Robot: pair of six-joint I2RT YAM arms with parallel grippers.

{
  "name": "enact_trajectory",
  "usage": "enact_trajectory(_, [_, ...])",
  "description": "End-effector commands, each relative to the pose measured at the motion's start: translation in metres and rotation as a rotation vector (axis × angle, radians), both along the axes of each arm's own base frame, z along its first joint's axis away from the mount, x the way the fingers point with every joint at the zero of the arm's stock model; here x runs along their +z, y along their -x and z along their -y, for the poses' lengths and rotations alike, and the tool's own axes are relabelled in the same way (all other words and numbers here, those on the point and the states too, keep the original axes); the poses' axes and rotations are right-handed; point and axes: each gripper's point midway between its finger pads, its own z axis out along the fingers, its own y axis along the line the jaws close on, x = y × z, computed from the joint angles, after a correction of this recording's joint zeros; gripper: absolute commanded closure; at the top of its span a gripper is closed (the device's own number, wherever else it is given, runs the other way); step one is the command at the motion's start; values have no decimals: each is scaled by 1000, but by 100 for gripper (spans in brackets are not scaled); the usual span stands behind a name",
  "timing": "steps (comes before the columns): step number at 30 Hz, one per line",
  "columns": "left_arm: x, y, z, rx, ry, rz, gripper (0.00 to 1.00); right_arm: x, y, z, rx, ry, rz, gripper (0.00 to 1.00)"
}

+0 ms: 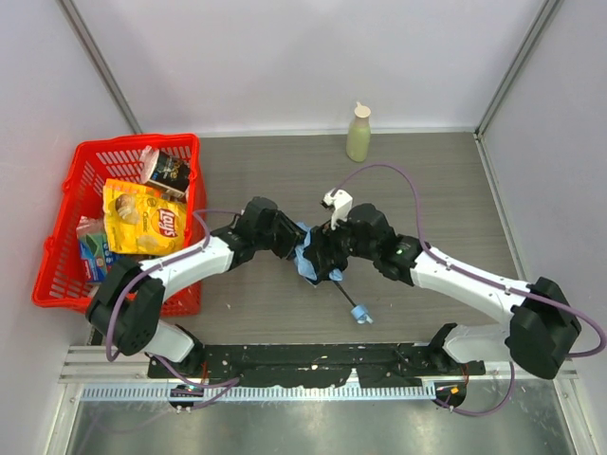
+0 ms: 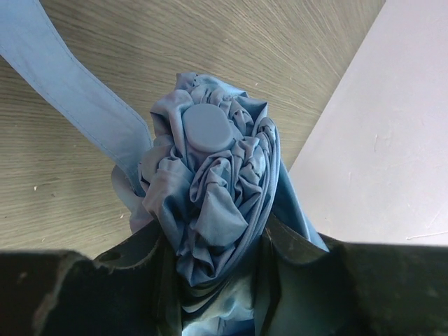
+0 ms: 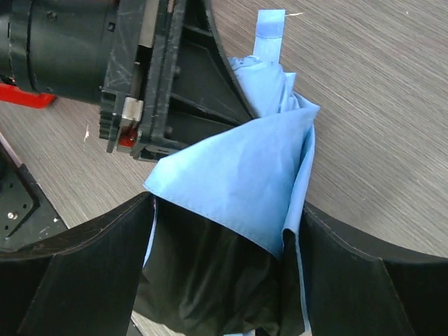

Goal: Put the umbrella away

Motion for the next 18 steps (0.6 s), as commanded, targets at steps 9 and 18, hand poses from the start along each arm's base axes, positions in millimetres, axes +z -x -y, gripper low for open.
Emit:
enact_trajectory(9, [36,-2,4,21,2,-48,100,-19,10,-37,38,239,187,18])
enact_trajectory(18, [37,3,0,38,-6,-86,100,-42,11,-45,27,391,263,23])
